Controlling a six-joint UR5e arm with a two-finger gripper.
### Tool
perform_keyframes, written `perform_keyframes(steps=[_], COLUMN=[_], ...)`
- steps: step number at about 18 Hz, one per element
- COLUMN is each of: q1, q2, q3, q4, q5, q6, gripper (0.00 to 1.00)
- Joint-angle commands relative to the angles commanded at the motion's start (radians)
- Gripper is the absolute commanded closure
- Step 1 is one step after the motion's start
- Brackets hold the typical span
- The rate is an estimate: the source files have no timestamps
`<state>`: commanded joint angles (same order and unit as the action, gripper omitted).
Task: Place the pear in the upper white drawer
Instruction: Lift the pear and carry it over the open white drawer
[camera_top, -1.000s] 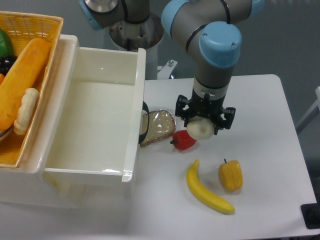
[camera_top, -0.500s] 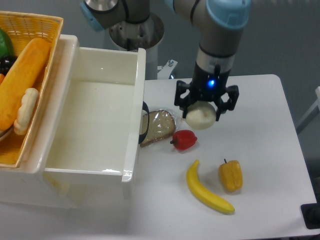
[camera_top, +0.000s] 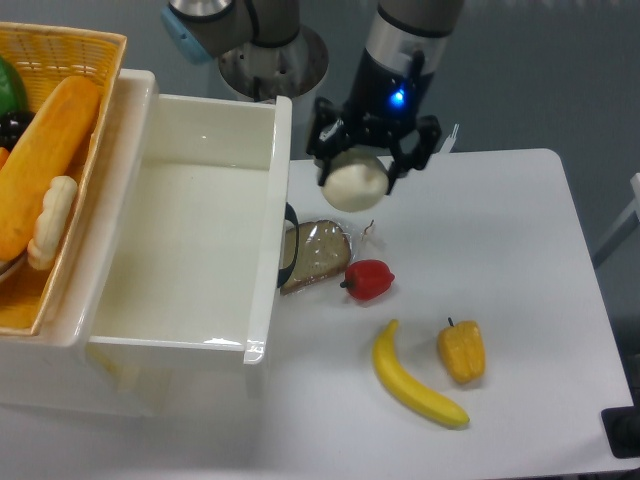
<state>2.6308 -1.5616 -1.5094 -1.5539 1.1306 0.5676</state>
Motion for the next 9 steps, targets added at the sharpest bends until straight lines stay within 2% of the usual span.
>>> perform_keyframes(steps=[4,6,9], q1=[-0.07,-0.084,-0.123], q2=[0.018,0.041,0.045], q3=[-0.02,-0.049,-0.055], q4=[-0.005,-0.003,-0.009], q5=[0.006,0.009,0.009], q6=[-0.005,-0.005,-0.006], gripper=[0.36,0.36,0.36])
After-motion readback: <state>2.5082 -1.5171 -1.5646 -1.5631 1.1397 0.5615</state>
